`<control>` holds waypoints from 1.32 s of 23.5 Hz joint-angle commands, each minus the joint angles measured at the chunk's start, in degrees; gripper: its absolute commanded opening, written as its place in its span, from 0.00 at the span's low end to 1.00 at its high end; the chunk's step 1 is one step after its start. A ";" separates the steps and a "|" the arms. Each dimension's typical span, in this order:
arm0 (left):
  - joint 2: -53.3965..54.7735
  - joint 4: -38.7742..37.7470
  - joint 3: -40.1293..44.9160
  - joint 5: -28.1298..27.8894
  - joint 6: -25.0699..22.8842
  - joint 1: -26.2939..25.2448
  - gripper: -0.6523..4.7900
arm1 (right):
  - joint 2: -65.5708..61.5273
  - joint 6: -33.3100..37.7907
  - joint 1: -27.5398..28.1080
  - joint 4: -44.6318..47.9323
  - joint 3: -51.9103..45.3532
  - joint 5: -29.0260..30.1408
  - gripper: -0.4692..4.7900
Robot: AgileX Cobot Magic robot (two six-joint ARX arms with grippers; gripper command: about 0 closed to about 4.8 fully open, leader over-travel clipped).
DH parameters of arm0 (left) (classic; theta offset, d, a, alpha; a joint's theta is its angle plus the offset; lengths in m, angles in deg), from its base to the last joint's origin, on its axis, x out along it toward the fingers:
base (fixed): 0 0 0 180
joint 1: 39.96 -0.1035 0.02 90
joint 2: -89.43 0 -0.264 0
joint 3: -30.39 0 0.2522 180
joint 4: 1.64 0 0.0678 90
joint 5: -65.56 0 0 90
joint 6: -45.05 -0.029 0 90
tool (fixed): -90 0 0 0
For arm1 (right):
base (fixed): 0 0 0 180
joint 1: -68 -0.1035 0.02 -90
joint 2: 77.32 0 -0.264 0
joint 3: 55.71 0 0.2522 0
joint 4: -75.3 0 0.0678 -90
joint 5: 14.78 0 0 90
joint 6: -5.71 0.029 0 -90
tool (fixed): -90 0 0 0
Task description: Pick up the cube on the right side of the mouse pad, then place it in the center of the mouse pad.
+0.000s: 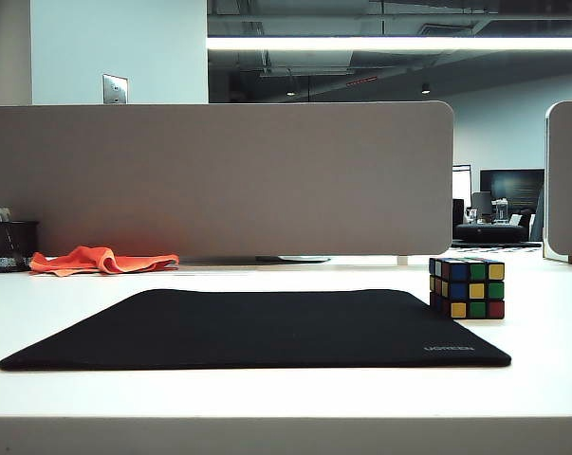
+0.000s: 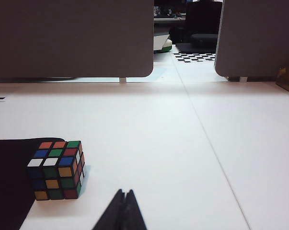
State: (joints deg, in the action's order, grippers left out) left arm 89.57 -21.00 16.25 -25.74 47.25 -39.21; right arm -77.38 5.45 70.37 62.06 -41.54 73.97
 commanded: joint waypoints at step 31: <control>22.29 -11.65 -36.30 19.50 0.59 0.11 0.11 | -0.22 9.55 -0.07 2.67 10.03 -0.77 0.08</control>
State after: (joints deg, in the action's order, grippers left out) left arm 110.14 -32.85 -18.90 -9.20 48.27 -39.14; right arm -77.42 13.76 70.33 65.18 -32.56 73.53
